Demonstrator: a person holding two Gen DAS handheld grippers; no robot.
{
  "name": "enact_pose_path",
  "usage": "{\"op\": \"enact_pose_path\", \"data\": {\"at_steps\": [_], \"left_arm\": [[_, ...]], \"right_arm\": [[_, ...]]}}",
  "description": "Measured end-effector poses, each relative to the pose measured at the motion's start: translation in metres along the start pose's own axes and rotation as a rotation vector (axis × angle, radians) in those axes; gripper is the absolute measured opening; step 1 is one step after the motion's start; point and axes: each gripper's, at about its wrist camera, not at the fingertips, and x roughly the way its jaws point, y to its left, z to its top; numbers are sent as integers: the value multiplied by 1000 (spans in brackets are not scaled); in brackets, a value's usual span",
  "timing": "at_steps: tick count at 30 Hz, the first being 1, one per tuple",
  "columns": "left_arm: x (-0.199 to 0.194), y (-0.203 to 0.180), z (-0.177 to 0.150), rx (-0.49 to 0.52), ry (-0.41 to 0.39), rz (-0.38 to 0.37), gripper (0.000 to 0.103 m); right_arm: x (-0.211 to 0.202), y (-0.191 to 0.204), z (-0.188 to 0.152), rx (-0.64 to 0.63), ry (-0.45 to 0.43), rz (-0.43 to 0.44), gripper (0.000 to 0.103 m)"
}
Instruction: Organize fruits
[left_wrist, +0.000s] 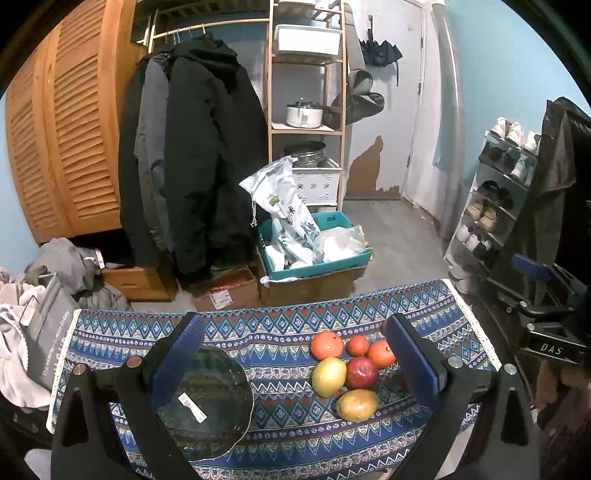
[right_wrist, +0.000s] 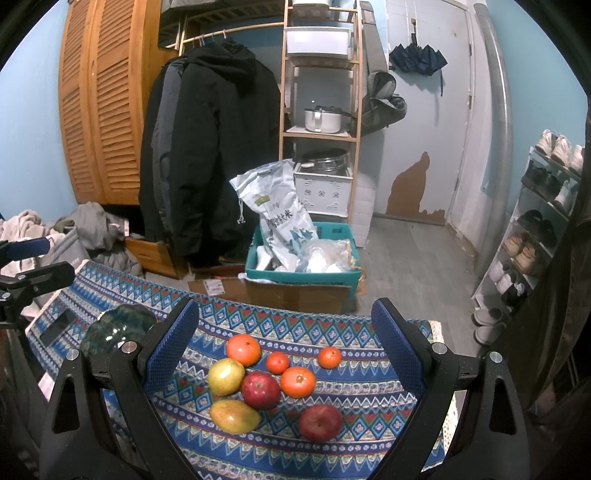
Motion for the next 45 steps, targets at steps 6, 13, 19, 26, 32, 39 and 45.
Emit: {"op": "enact_pose_path", "data": {"at_steps": [6,13,19,26,32,39,45], "left_arm": [[-1,1,0,1,-7,-1,99],[-1,-1,0,3,-6,-3,99],[-1,-1,0,0,-4,-3,99],[0,-2,0,2,-2,-4,99],[0,-3,-1,5,0,-5,99],[2,-7,-2,14,5,-7,99],[9,-10,-2,20,24,-21,99]], "right_arm": [[0,0,0,1,0,1,93],[0,1,0,2,0,2,93],[0,0,-1,1,1,1,93],[1,2,-1,-1,4,2,93],[1,2,-1,-1,5,1,93],[2,4,-4,-1,10,1,93],[6,4,-13,3,27,3,93]]}}
